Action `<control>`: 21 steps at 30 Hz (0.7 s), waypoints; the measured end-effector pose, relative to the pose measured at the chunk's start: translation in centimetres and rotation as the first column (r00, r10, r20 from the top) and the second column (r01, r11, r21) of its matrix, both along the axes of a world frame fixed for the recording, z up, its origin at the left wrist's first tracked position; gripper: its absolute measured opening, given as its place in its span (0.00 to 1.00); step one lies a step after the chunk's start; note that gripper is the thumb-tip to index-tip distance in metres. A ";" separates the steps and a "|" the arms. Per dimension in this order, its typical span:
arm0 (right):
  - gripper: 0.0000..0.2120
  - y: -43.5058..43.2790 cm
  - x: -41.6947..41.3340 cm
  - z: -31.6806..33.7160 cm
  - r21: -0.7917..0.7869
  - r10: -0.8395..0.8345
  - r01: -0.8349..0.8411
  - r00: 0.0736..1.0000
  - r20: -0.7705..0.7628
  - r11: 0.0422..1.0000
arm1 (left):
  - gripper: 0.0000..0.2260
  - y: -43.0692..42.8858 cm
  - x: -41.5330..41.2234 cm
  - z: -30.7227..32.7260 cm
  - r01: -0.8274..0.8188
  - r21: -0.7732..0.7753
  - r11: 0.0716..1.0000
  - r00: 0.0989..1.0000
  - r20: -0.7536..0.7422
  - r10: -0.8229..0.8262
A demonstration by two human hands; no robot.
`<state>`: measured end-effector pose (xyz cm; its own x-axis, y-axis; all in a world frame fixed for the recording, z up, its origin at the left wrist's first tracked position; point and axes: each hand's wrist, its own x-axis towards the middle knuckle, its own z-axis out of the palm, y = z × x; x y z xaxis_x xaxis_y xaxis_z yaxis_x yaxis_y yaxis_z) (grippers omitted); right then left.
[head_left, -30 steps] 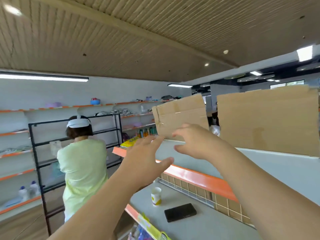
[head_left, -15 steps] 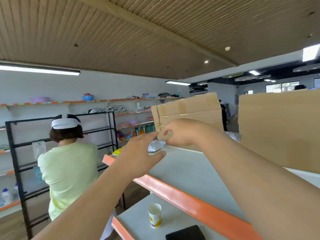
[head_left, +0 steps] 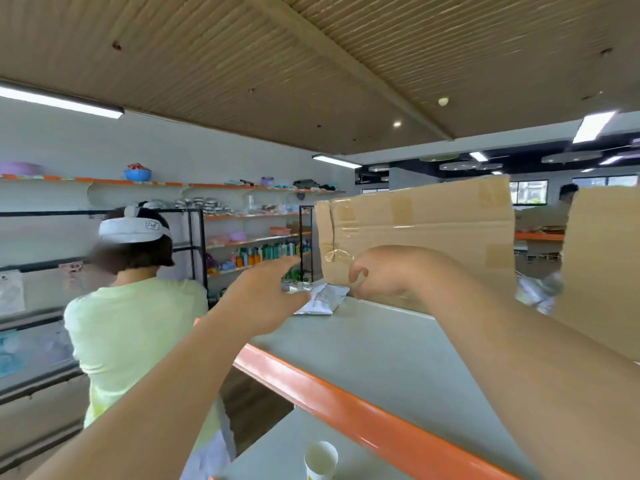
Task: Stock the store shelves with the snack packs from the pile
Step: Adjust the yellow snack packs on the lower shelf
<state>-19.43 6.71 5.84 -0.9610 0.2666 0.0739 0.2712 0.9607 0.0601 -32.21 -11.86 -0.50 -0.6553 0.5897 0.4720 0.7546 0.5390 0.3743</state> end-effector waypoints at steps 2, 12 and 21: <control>0.17 -0.3 -2.9 -0.7 0.001 -0.036 0.036 0.999 0.027 0.999 | 0.31 -0.2 -3.2 -0.5 0.006 -0.009 1.000 0.999 0.053 -0.006; 0.35 -0.8 -16.3 -5.8 -0.073 -0.101 0.102 0.995 0.028 0.992 | 0.37 1.0 -13.4 -4.8 0.101 -0.334 0.937 0.983 0.176 -0.044; 0.19 1.4 -14.2 -5.3 -0.071 -0.291 0.307 0.941 0.176 0.949 | 0.28 3.7 -15.5 -3.2 0.370 -0.371 0.852 0.917 0.289 -0.273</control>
<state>-33.64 8.08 0.58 -0.8328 0.5414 -0.1152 0.5409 0.8402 0.0383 -47.68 -8.13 -3.71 -0.4511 0.8924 0.0088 0.8378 0.4201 0.3487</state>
